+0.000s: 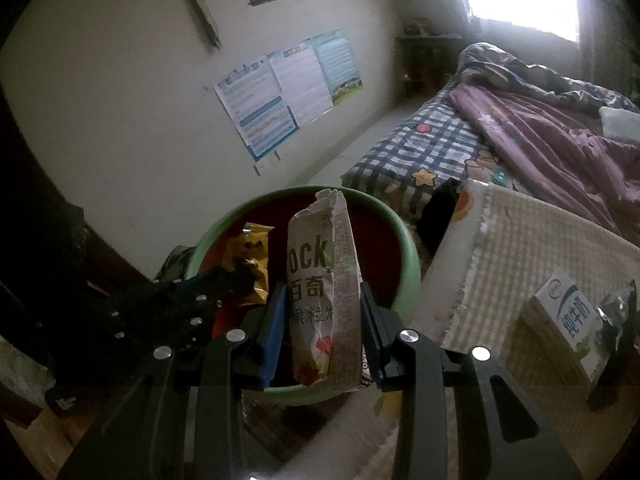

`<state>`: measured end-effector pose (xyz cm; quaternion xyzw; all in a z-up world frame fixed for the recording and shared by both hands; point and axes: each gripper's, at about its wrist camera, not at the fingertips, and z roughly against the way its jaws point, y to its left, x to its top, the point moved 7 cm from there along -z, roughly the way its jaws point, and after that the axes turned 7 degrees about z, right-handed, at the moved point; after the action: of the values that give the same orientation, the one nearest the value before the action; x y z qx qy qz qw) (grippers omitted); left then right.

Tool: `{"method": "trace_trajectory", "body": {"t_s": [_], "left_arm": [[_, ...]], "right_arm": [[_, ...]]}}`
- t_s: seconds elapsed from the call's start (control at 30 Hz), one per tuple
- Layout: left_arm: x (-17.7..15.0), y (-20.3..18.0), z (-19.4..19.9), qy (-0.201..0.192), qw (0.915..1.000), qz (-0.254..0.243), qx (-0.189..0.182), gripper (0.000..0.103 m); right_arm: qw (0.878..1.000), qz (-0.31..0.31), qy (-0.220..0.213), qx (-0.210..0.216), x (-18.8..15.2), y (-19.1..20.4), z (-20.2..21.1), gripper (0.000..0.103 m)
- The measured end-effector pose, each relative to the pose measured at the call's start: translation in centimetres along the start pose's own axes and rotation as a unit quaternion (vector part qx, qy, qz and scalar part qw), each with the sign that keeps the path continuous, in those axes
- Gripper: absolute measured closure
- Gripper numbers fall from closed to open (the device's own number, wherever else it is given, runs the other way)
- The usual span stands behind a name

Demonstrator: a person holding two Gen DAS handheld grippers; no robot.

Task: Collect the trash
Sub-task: 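Carry both items over the red basin and open both grippers, then move both grippers back over the milk carton and black bag on the mat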

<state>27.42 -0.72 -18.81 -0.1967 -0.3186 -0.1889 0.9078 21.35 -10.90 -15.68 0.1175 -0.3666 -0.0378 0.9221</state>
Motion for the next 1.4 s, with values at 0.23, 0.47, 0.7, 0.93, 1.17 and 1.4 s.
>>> {"method": "trace_trajectory", "body": {"t_s": [0.23,0.47,0.7,0.93,1.17,1.4], "left_arm": [[-0.4,0.4,-0.6,0.007,0.9999,0.002,0.006,0.079],[-0.4,0.6,-0.7,0.009,0.9999,0.007,0.012,0.078],[-0.7,0.8,-1.0,0.013,0.9998,0.010,0.014,0.078],[-0.6,1.1,-1.1,0.013,0.9996,0.019,0.017,0.060],[-0.5,1.5,-0.6,0.000,0.9990,0.037,0.025,0.034],[-0.7,0.9,0.3,-0.019,0.9986,0.040,0.030,0.014]], "right_arm": [[1.000,0.009,0.005,0.003,0.3,0.5,-1.2,0.069],[1.000,0.009,0.014,0.008,0.1,0.7,-2.0,0.069],[1.000,0.010,0.016,0.011,0.1,0.7,-2.3,0.068],[1.000,0.002,0.013,0.022,0.2,0.7,-2.3,0.060],[1.000,-0.007,0.002,0.024,0.1,0.5,-1.4,0.052],[1.000,-0.022,-0.009,0.014,-0.8,-1.4,0.4,0.047]]}}
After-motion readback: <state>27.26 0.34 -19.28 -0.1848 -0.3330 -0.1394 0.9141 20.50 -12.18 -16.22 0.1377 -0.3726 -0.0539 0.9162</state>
